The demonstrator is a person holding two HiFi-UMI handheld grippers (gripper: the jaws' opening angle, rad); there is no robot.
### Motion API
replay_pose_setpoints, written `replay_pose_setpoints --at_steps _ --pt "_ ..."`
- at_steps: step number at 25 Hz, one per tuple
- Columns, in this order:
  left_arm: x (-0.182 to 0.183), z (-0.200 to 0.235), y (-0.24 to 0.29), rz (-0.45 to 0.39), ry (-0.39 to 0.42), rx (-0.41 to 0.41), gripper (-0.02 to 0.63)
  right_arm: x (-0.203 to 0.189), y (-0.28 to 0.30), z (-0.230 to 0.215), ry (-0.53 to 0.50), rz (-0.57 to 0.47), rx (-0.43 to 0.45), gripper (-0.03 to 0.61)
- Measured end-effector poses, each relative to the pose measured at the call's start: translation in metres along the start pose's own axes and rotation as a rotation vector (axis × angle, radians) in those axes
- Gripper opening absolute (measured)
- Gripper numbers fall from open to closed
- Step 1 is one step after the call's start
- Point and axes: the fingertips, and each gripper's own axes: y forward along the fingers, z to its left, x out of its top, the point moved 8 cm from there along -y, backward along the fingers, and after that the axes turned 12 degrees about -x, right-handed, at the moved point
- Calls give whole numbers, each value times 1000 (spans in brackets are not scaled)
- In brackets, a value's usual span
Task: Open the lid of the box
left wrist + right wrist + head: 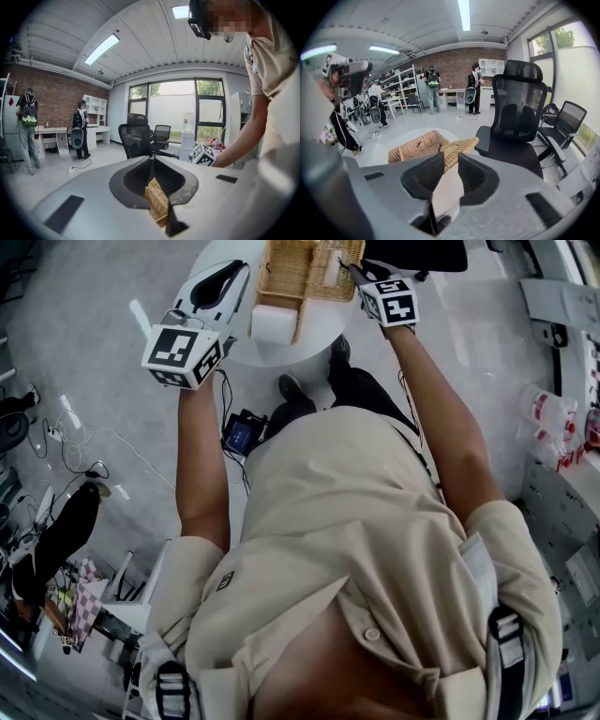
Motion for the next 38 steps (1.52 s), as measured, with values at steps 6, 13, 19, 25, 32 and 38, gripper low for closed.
replay_pose_setpoints --at_steps 6,13,19,25,32,38 --pt "8 -6 -3 0 10 5 25 -1 0 -3 -100 -1 2 83" --pt "17 -16 -11 -3 30 8 25 -5 -1 -6 -162 27 19 49" --pt "30 -27 -21 -21 62 12 25 12 -22 -1 -154 -19 27 30" --pt "46 -40 -33 -37 88 28 25 60 -76 13 -133 -176 50 -5" --pt "64 -58 -49 -66 161 60 23 132 -162 35 -163 -407 71 -6" --pt "81 -75 -70 -65 261 123 25 167 -227 65 -241 -502 106 -9"
